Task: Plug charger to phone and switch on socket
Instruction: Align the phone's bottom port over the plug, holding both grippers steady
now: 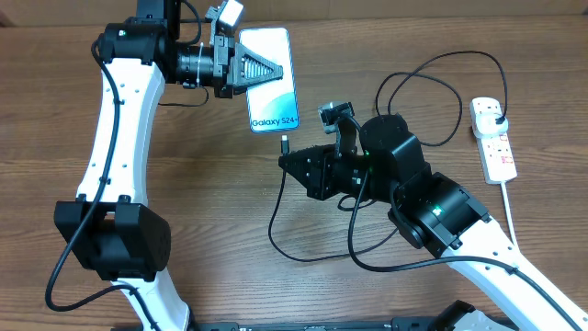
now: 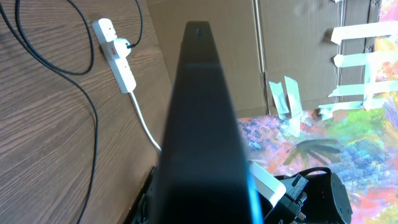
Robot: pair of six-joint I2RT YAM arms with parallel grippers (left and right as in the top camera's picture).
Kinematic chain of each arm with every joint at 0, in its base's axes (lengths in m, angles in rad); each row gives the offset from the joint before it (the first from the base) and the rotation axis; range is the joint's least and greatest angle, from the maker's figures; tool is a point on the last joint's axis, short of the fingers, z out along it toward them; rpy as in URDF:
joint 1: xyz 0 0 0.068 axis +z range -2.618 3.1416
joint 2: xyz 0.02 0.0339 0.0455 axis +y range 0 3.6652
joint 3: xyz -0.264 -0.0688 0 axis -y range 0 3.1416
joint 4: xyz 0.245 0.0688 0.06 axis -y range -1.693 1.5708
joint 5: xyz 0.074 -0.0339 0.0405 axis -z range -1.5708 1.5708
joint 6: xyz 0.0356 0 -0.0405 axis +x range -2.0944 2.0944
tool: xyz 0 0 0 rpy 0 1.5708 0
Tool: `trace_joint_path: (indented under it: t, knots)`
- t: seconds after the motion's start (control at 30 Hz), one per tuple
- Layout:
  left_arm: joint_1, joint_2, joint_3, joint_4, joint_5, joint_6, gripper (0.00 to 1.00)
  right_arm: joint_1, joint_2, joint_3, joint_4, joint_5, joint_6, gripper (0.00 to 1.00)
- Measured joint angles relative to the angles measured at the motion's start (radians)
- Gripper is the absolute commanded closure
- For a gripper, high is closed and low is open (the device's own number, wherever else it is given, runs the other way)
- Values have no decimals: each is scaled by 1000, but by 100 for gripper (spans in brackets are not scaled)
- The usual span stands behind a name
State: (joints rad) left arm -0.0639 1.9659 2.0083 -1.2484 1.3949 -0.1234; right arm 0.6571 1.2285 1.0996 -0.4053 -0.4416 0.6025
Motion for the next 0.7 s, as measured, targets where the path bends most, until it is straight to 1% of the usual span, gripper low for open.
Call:
trace_joint_path:
  t: [0.7]
  knots:
    - [-33,0,0,-5,0,0,96,0,0,0,1,-3,0,96]
